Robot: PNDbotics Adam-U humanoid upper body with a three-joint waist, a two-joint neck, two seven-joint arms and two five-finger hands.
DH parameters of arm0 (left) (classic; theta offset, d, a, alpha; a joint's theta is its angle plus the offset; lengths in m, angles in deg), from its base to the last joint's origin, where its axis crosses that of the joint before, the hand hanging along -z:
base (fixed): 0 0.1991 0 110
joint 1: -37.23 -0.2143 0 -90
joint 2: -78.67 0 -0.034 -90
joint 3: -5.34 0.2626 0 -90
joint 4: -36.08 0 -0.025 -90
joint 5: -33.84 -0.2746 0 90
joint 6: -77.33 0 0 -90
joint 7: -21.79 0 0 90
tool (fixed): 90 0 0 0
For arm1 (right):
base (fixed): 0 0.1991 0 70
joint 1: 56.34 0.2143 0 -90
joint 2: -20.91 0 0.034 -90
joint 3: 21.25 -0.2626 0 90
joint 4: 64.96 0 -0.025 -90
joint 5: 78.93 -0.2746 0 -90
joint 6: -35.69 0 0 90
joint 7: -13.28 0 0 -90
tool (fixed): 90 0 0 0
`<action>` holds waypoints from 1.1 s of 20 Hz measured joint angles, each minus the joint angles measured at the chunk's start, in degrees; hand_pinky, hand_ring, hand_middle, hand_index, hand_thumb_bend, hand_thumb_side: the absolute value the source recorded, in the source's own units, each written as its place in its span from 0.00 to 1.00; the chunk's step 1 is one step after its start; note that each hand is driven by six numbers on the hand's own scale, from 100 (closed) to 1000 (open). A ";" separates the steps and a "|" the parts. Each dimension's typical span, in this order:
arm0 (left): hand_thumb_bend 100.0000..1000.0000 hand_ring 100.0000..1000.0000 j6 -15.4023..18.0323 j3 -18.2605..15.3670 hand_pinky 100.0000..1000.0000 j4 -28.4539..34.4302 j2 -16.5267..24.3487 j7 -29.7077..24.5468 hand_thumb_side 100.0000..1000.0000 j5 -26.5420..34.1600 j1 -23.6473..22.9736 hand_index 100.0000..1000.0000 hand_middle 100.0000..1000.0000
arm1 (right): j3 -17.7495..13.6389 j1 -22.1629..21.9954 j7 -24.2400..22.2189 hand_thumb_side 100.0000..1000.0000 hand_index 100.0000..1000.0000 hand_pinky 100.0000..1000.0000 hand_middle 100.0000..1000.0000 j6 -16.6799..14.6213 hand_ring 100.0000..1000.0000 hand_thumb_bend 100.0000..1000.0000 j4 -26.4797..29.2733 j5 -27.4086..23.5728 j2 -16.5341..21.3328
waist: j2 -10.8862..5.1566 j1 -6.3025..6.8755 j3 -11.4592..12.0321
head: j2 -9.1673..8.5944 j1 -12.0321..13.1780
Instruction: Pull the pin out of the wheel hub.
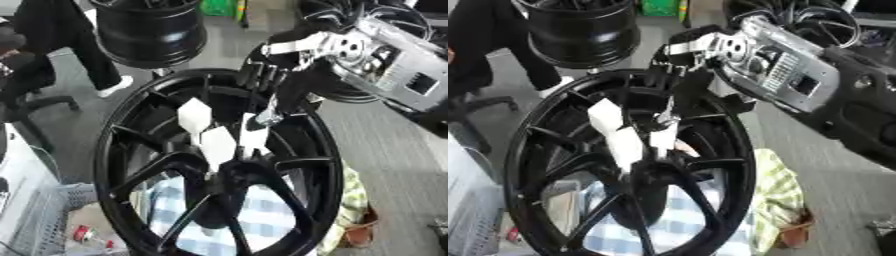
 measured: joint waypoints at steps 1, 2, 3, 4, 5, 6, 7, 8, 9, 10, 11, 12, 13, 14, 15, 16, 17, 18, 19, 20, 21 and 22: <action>0.02 0.78 -0.04 0.01 0.76 0.00 0.00 -0.04 0.66 0.01 0.00 0.83 0.68 | -0.15 -0.40 0.00 0.10 0.77 0.75 0.69 0.00 0.73 0.51 -0.11 -0.01 0.00 | 0.01 0.00 0.09 | 0.00 -0.01; 0.01 0.78 -0.08 0.01 0.76 0.00 -0.01 -0.09 0.66 0.02 0.00 0.83 0.68 | -0.19 -0.76 0.01 0.09 0.76 0.75 0.69 0.01 0.73 0.51 -0.25 -0.02 0.00 | 0.04 0.01 0.19 | 0.00 -0.03; 0.01 0.78 -0.09 0.01 0.76 0.00 -0.01 -0.10 0.66 0.05 0.00 0.83 0.68 | -0.30 -1.15 0.02 0.09 0.76 0.75 0.69 0.02 0.73 0.51 -0.31 -0.05 0.00 | 0.07 0.01 0.24 | 0.00 -0.04; 0.01 0.78 -0.09 0.02 0.76 0.00 -0.01 -0.12 0.66 0.10 0.00 0.83 0.68 | -0.43 -1.49 0.05 0.09 0.76 0.75 0.69 0.05 0.73 0.50 -0.32 -0.07 0.00 | 0.09 0.01 0.26 | 0.00 -0.04; 0.01 0.78 -0.09 0.04 0.76 0.00 -0.01 -0.13 0.66 0.16 0.00 0.83 0.69 | -0.50 -1.67 0.10 0.09 0.76 0.75 0.69 0.10 0.73 0.50 -0.33 -0.10 0.00 | 0.10 0.04 0.30 | 0.00 -0.05; 0.01 0.78 -0.08 0.12 0.76 0.00 -0.01 -0.14 0.66 0.20 0.01 0.83 0.69 | -0.51 -1.89 0.12 0.08 0.76 0.75 0.69 0.12 0.73 0.50 -0.34 -0.13 -0.02 | 0.11 0.05 0.35 | 0.00 -0.05; 0.01 0.78 -0.07 0.19 0.76 0.00 -0.01 -0.15 0.66 0.24 0.01 0.83 0.69 | -0.53 -2.09 0.14 0.08 0.75 0.75 0.69 0.14 0.73 0.50 -0.38 -0.14 -0.05 | 0.11 0.05 0.40 | 0.00 -0.05; 0.01 0.78 -0.02 0.29 0.76 0.00 -0.01 -0.20 0.65 0.27 0.02 0.83 0.69 | -0.60 -2.33 0.18 0.08 0.75 0.75 0.69 0.18 0.73 0.50 -0.45 -0.15 -0.07 | 0.11 0.05 0.49 | 0.00 -0.06; 0.01 0.78 0.01 0.30 0.76 0.00 -0.01 -0.24 0.65 0.34 0.03 0.83 0.69 | -0.70 -2.57 0.24 0.08 0.75 0.75 0.68 0.24 0.73 0.49 -0.54 -0.16 -0.09 | 0.12 0.06 0.57 | 0.00 -0.08; 0.02 0.78 0.02 0.31 0.76 0.00 -0.01 -0.26 0.65 0.42 0.04 0.83 0.69 | -0.83 -2.78 0.32 0.08 0.75 0.74 0.68 0.32 0.72 0.49 -0.64 -0.17 -0.16 | 0.13 0.06 0.59 | 0.00 -0.11; 0.02 0.78 0.04 0.31 0.76 0.00 -0.01 -0.28 0.65 0.47 0.06 0.83 0.69 | -0.86 -3.04 0.38 0.07 0.75 0.74 0.68 0.38 0.72 0.49 -0.66 -0.18 -0.28 | 0.13 0.07 0.60 | 0.00 -0.17; 0.02 0.78 0.08 0.31 0.76 0.00 -0.01 -0.32 0.65 0.49 0.10 0.83 0.69 | -0.89 -3.25 0.42 0.07 0.75 0.74 0.68 0.42 0.72 0.49 -0.67 -0.20 -0.48 | 0.14 0.08 0.61 | 0.00 -0.21; 0.01 0.78 0.10 0.31 0.76 0.00 -0.01 -0.34 0.65 0.51 0.12 0.83 0.69 | -0.91 -3.49 0.49 0.07 0.75 0.74 0.68 0.49 0.73 0.49 -0.68 -0.22 -0.62 | 0.15 0.09 0.64 | 0.00 -0.24; 0.01 0.78 0.10 0.32 0.76 0.00 -0.01 -0.34 0.65 0.52 0.13 0.83 0.69 | -0.94 -3.60 0.57 0.08 0.75 0.74 0.69 0.57 0.73 0.49 -0.69 -0.22 -0.76 | 0.16 0.10 0.64 | 0.00 -0.30; 0.01 0.78 0.11 0.32 0.76 0.00 -0.01 -0.35 0.66 0.53 0.14 0.83 0.69 | -1.01 -3.79 0.63 0.08 0.75 0.74 0.69 0.63 0.73 0.50 -0.70 -0.21 -1.00 | 0.17 0.11 0.64 | 0.00 -0.38; 0.01 0.78 0.11 0.32 0.76 0.00 -0.01 -0.36 0.66 0.53 0.16 0.83 0.69 | -1.03 -4.06 0.66 0.07 0.75 0.74 0.69 0.66 0.73 0.49 -0.72 -0.14 -1.17 | 0.18 0.12 0.66 | 0.00 -0.48; 0.01 0.78 0.12 0.32 0.76 0.00 -0.01 -0.36 0.66 0.54 0.18 0.83 0.69 | -1.11 -4.34 0.68 0.07 0.75 0.74 0.69 0.68 0.73 0.50 -0.82 -0.08 -1.36 | 0.21 0.13 0.66 | 0.00 -0.51; 0.01 0.78 0.13 0.32 0.76 0.00 -0.01 -0.37 0.66 0.54 0.19 0.83 0.69 | -1.19 -4.62 0.71 0.07 0.75 0.74 0.69 0.71 0.73 0.50 -0.94 -0.04 -1.55 | 0.27 0.16 0.66 | 0.00 -0.53; 0.01 0.78 0.13 0.32 0.76 0.00 -0.01 -0.38 0.66 0.55 0.19 0.83 0.69 | -1.22 -4.88 0.72 0.08 0.75 0.74 0.69 0.72 0.73 0.50 -1.02 0.01 -1.63 | 0.32 0.20 0.67 | 0.00 -0.54; 0.01 0.78 0.13 0.32 0.76 0.00 -0.02 -0.38 0.66 0.55 0.19 0.83 0.69 | -1.23 -5.13 0.72 0.08 0.75 0.74 0.69 0.72 0.73 0.50 -1.06 0.04 -1.73 | 0.34 0.25 0.67 | 0.00 -0.54; 0.01 0.78 0.12 0.32 0.76 0.00 -0.02 -0.39 0.66 0.55 0.19 0.83 0.69 | -1.26 -5.31 0.72 0.08 0.75 0.74 0.69 0.72 0.73 0.50 -1.13 0.16 -1.89 | 0.34 0.29 0.67 | 0.00 -0.55; 0.01 0.78 0.12 0.32 0.76 0.00 -0.03 -0.39 0.66 0.55 0.19 0.83 0.69 | -1.37 -5.54 0.72 0.08 0.75 0.74 0.69 0.72 0.73 0.50 -1.25 0.27 -2.05 | 0.34 0.30 0.67 | 0.00 -0.55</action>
